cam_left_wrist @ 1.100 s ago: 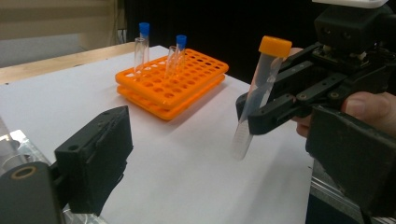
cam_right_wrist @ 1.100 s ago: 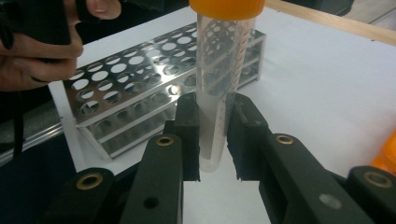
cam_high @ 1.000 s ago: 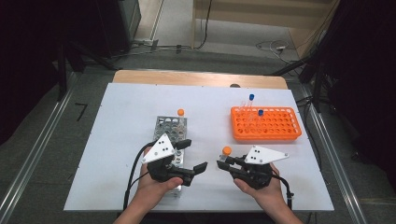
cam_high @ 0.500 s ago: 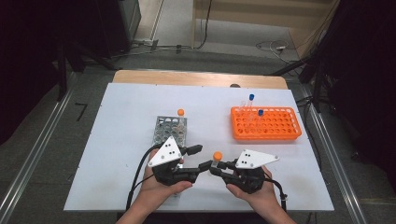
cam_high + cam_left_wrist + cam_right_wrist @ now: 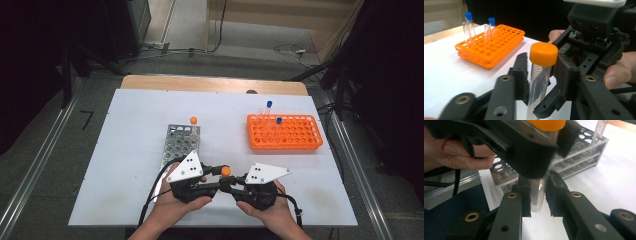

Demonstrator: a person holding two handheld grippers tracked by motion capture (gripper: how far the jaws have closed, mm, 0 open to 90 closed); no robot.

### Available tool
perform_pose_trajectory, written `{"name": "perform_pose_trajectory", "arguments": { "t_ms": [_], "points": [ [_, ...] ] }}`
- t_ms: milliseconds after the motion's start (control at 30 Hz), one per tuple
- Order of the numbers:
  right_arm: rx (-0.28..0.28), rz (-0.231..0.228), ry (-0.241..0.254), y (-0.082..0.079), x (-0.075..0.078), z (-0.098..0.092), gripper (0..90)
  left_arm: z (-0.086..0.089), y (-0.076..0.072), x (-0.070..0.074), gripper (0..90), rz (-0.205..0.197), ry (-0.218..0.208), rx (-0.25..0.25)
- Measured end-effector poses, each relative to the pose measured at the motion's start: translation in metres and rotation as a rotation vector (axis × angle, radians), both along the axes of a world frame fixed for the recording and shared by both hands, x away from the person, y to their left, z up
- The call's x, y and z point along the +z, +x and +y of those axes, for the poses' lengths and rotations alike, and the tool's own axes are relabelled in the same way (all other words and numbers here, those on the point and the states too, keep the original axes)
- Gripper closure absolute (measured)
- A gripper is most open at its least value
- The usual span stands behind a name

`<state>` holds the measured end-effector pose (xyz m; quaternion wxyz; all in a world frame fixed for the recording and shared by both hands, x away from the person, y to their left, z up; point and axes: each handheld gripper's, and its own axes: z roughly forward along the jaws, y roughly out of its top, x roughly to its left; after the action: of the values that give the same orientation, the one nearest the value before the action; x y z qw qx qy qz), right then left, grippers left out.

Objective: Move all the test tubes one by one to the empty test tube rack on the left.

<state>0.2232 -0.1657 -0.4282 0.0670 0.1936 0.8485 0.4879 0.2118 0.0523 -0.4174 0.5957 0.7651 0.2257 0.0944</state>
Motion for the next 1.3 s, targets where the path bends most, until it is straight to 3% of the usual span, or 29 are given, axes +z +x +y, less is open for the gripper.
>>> {"name": "perform_pose_trajectory", "arguments": {
  "t_ms": [233,333,533,667,800,933,1133,1300],
  "points": [
    [0.006,0.009,0.002,0.000,-0.001,0.001,72.5,0.003,0.001,0.000,74.1,-0.004,0.016,0.008],
    [0.012,0.008,0.011,0.001,-0.001,0.001,71.3,0.004,0.002,0.001,74.3,-0.003,0.003,0.012],
    [0.008,-0.006,0.029,0.002,-0.002,-0.003,45.3,0.015,0.007,0.006,74.4,-0.003,-0.024,0.050],
    [-0.012,-0.008,0.044,0.005,0.000,-0.012,34.2,0.025,0.012,0.009,74.4,-0.008,-0.029,0.088],
    [-0.047,0.002,0.056,0.008,-0.001,-0.025,25.4,0.037,0.020,0.013,74.4,-0.002,-0.063,0.135],
    [-0.078,0.002,0.042,0.012,-0.004,-0.040,13.7,0.048,0.030,0.017,74.5,-0.008,-0.078,0.173],
    [-0.099,0.032,0.056,0.016,-0.005,-0.063,1.1,0.064,0.045,0.023,74.5,-0.015,-0.090,0.228],
    [-0.130,0.038,0.065,0.018,-0.005,-0.081,0.0,0.074,0.060,0.025,74.5,-0.022,-0.104,0.273]
  ]
}}
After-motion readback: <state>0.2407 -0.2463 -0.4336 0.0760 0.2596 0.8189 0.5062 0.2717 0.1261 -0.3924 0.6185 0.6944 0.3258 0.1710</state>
